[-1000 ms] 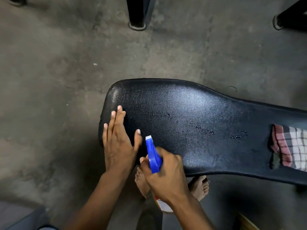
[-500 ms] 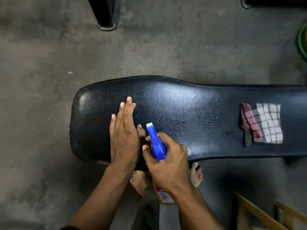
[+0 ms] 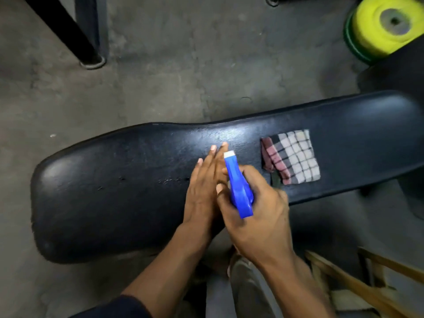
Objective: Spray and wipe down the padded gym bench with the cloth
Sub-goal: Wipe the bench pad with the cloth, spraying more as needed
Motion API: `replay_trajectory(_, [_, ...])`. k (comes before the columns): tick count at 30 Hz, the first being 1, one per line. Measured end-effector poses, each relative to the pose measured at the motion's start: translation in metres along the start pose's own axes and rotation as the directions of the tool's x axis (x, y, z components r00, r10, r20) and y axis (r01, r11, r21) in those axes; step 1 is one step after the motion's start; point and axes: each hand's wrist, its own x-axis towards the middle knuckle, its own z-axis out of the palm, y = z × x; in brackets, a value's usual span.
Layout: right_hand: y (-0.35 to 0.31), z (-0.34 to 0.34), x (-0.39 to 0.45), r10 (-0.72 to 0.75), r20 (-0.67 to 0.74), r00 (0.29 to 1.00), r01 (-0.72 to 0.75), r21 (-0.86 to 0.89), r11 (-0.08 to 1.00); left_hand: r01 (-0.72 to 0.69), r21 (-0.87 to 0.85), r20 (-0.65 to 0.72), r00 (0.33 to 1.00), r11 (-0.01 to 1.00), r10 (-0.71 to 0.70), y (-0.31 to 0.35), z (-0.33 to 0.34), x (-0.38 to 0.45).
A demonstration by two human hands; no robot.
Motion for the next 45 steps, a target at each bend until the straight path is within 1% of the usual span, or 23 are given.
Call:
replay_trajectory(1, [0.003, -0.015, 0.005, -0.021, -0.042, 0.999, 0.021, -0.012, 1.0, 0.041, 0.014, 0.073, 0.996, 0.999, -0.042, 0.013, 0.005, 0.014])
replay_trajectory(2, [0.006, -0.027, 0.009, -0.039, -0.086, 0.996, 0.037, -0.026, 0.999, 0.054, 0.02, 0.109, 0.992, 0.998, -0.056, 0.024, 0.01, 0.026])
replay_trajectory(5, [0.014, -0.071, 0.026, -0.046, -0.198, 0.979, 0.034, -0.065, 0.997, 0.037, 0.019, 0.141, 0.989, 0.999, -0.039, 0.055, 0.037, 0.055])
replay_trajectory(8, [0.021, -0.11, 0.042, -0.056, -0.293, 0.954, 0.034, -0.078, 0.996, -0.013, 0.121, 0.192, 0.981, 0.993, -0.01, 0.07, 0.068, 0.081])
replay_trajectory(11, [0.029, -0.145, 0.058, -0.084, -0.398, 0.913, 0.048, -0.1, 0.994, -0.047, 0.214, 0.197, 0.98, 0.976, 0.004, 0.082, 0.103, 0.102])
replay_trajectory(13, [0.034, -0.16, 0.069, -0.081, -0.457, 0.886, 0.046, -0.088, 0.995, -0.031, 0.192, 0.171, 0.985, 0.981, -0.002, 0.091, 0.119, 0.11])
replay_trajectory(15, [0.041, -0.172, 0.079, -0.063, -0.491, 0.869, 0.042, -0.053, 0.998, -0.093, 0.234, 0.185, 0.982, 0.968, 0.05, 0.097, 0.132, 0.115])
replay_trajectory(17, [0.049, -0.177, 0.086, -0.043, -0.505, 0.862, 0.038, -0.02, 0.999, -0.143, 0.278, 0.205, 0.975, 0.95, 0.087, 0.098, 0.141, 0.115])
replay_trajectory(20, [0.061, -0.181, 0.093, -0.006, -0.538, 0.843, 0.026, 0.029, 0.999, -0.121, 0.284, 0.184, 0.981, 0.951, 0.07, 0.097, 0.149, 0.112])
replay_trajectory(22, [0.067, -0.183, 0.096, 0.001, -0.556, 0.831, 0.035, 0.053, 0.998, -0.117, 0.282, 0.198, 0.978, 0.952, 0.062, 0.094, 0.151, 0.109])
replay_trajectory(25, [0.076, -0.184, 0.1, 0.028, -0.531, 0.847, 0.029, 0.099, 0.995, -0.129, 0.315, 0.219, 0.974, 0.94, 0.061, 0.087, 0.154, 0.108])
replay_trajectory(34, [0.111, -0.182, 0.083, 0.173, -0.535, 0.827, -0.144, 0.096, 0.985, -0.172, 0.359, 0.221, 0.971, 0.917, 0.095, 0.081, 0.161, 0.105])
replay_trajectory(37, [0.117, -0.184, 0.077, 0.18, -0.519, 0.836, -0.174, 0.061, 0.983, -0.173, 0.349, 0.217, 0.971, 0.921, 0.1, 0.081, 0.16, 0.105])
replay_trajectory(40, [0.123, -0.186, 0.074, 0.223, -0.456, 0.861, -0.199, 0.102, 0.975, -0.176, 0.333, 0.222, 0.969, 0.926, 0.105, 0.079, 0.158, 0.105])
replay_trajectory(45, [0.132, -0.189, 0.066, 0.228, -0.47, 0.853, -0.227, 0.058, 0.972, -0.189, 0.324, 0.235, 0.965, 0.927, 0.114, 0.076, 0.154, 0.105])
